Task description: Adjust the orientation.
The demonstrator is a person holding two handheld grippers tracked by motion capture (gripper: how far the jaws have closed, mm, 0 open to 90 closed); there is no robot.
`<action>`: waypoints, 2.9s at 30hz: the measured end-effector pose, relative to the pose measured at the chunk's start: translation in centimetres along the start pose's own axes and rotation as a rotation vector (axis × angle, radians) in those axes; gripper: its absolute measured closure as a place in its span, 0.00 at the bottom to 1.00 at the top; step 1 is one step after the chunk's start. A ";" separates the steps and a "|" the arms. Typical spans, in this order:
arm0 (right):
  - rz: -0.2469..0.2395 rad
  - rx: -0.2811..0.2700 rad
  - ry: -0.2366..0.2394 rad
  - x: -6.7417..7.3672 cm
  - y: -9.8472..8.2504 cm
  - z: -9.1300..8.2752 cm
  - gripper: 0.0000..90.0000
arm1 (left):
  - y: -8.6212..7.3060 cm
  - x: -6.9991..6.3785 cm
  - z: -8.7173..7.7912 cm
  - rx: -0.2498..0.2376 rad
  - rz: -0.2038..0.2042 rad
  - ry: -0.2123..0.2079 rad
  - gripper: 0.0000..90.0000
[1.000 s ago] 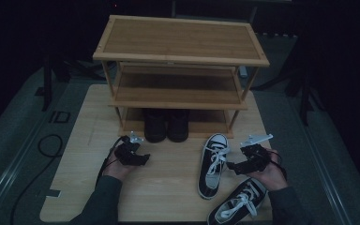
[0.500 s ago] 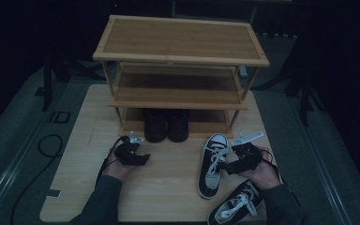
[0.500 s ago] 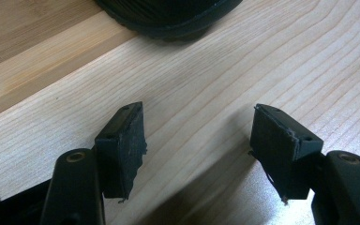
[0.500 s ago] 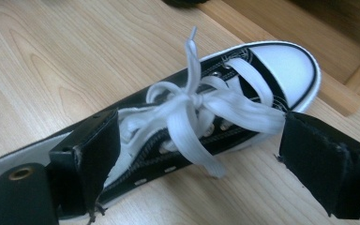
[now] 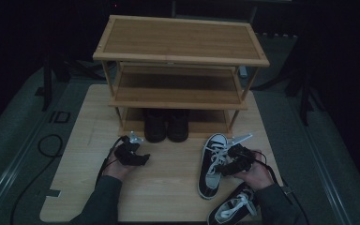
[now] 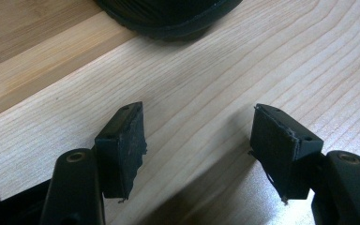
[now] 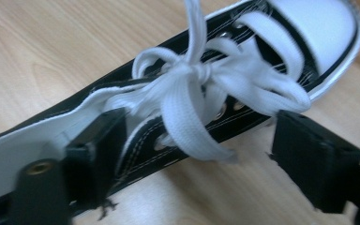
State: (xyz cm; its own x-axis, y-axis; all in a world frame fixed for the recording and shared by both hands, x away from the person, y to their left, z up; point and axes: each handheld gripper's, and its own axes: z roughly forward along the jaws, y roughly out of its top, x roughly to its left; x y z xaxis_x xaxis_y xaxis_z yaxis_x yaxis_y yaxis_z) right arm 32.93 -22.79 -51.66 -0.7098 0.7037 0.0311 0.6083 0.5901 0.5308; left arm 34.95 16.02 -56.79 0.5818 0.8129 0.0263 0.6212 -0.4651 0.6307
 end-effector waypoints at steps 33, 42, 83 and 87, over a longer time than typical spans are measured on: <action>-0.061 0.029 0.018 0.5 0.3 0.2 0.89 | 0.0 0.0 0.0 -0.003 0.003 -0.002 0.40; -0.152 -0.036 0.065 1.3 0.7 0.2 0.92 | 0.0 0.0 0.0 -0.004 0.004 -0.003 0.40; -0.092 -0.003 0.086 -1.2 -3.2 -3.1 0.72 | -0.1 0.0 0.1 -0.010 0.005 -0.004 0.39; -0.082 0.016 0.085 -1.3 -3.8 -3.2 0.72 | -0.1 0.0 0.1 -0.011 0.006 -0.004 0.39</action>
State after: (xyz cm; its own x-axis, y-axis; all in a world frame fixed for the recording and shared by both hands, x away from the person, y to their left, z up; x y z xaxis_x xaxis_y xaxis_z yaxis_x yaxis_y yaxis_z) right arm 30.36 -27.25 -51.00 -0.7848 0.6169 0.0598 0.5516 0.6512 0.5212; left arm 34.93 16.06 -56.91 0.5873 0.8089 0.0269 0.6122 -0.4657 0.6390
